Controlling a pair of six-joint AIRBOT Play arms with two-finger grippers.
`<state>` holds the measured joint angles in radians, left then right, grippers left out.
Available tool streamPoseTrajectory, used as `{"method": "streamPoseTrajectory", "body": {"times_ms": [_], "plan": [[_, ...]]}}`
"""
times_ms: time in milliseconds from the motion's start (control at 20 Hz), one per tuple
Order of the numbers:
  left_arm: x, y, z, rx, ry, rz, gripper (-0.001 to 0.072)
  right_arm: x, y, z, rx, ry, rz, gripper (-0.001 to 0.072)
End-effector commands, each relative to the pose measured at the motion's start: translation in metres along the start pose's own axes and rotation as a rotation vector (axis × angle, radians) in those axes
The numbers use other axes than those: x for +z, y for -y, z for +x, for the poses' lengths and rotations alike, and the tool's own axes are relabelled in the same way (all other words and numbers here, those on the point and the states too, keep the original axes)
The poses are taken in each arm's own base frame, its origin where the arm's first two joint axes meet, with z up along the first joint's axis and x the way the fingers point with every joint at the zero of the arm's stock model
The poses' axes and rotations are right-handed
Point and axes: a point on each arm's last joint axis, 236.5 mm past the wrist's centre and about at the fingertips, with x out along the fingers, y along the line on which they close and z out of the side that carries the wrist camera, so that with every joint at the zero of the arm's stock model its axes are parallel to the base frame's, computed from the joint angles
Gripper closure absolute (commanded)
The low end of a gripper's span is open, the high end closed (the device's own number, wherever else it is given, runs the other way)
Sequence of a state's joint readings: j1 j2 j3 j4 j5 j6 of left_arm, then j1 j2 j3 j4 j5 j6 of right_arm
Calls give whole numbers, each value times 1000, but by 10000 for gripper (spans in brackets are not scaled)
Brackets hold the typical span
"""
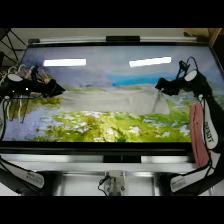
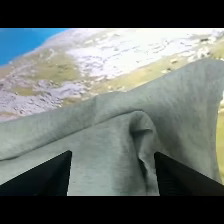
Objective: Fold the shirts.
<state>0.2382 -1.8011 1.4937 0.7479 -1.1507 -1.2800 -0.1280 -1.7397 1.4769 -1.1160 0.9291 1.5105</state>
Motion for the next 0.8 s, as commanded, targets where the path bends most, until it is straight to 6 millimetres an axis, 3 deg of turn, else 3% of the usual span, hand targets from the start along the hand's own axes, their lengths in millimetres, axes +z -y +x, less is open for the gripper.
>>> {"method": "streamPoseTrajectory", "body": {"times_ms": [0,50,100,200,300,500,750], "plan": [[-12,-8,7,-14,-67,-46,29,-12,20,-6,-45,-68,-119,77],[-8,-8,-2,-19,-64,-55,68,-15,32,-14,-67,-92,-135,17],[-3,-7,-11,-23,-57,-67,125,-24,43,-19,-73,-138,-121,16],[5,0,-27,-35,-50,-57,125,-44,59,-19,-61,-228,-96,16],[8,17,-37,-48,-54,-20,125,-52,62,-10,-43,-265,-100,17],[6,57,-45,-64,-41,62,125,-54,44,19,17,-255,-80,17],[-2,94,-48,-89,-35,130,125,-88,23,50,23,-365,-63,30]]}}
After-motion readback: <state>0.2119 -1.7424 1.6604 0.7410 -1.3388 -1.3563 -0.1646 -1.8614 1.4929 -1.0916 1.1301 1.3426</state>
